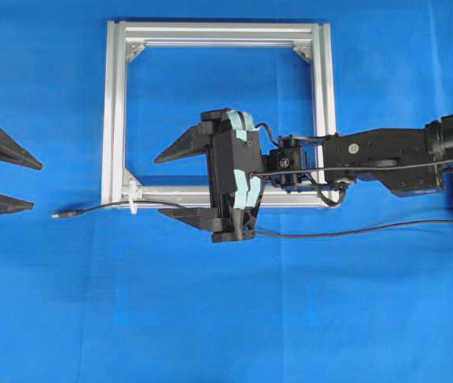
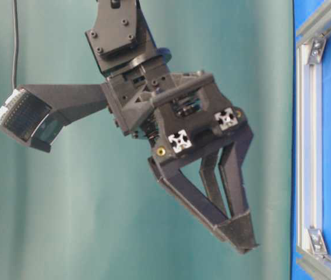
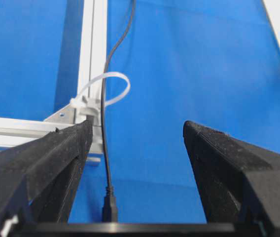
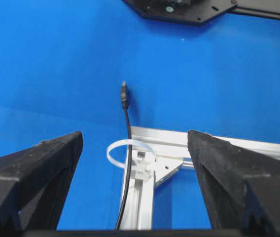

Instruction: Insert the wire through the string loop located on the left side.

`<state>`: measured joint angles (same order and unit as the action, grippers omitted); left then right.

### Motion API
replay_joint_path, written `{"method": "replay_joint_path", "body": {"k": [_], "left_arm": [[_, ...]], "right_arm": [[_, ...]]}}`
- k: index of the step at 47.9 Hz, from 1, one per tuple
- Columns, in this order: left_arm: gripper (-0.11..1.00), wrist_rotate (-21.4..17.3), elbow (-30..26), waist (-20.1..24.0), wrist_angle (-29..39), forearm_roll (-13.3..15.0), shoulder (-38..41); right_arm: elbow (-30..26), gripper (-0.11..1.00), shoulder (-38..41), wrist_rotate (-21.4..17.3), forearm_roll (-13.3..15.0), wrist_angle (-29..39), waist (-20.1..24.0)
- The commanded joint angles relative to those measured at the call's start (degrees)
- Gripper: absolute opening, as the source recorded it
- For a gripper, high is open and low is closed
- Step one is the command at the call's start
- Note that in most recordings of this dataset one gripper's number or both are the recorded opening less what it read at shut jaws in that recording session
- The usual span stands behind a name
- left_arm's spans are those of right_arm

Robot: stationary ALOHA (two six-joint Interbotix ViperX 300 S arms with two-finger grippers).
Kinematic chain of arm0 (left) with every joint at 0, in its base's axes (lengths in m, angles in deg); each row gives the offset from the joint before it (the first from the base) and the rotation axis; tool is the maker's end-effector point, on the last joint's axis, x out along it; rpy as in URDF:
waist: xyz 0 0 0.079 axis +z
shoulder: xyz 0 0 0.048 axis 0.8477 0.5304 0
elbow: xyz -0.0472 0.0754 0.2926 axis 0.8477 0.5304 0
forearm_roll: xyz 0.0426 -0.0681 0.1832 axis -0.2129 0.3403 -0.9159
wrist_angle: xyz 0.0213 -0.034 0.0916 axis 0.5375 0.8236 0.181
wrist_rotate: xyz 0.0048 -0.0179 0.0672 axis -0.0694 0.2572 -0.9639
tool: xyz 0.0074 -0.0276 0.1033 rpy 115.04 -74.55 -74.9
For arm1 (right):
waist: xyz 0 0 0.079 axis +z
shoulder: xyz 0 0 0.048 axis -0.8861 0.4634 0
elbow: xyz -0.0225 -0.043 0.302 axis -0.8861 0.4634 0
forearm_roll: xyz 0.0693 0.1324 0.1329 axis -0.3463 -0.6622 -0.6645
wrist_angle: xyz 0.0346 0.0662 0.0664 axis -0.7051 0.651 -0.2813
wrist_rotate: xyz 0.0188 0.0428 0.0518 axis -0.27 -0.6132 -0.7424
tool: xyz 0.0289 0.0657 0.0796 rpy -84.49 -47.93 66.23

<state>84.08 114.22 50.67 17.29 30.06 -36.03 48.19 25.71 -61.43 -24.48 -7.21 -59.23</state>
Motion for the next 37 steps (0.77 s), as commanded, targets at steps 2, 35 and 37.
{"method": "replay_joint_path", "body": {"k": [2,35,37], "left_arm": [[0.68,0.00,-1.32,0.44,-0.26,-0.18,0.26],[0.68,-0.09,-1.32,0.62,-0.26,-0.18,0.26],[0.68,-0.09,-1.41,0.62,-0.26,-0.18,0.26]], "right_arm": [[-0.70,0.88,-1.76,0.09,0.09,-0.18,0.18],[-0.09,0.88,-2.02,0.09,0.09,0.70,0.09],[-0.18,0.88,-2.02,0.09,0.09,0.79,0.09]]}}
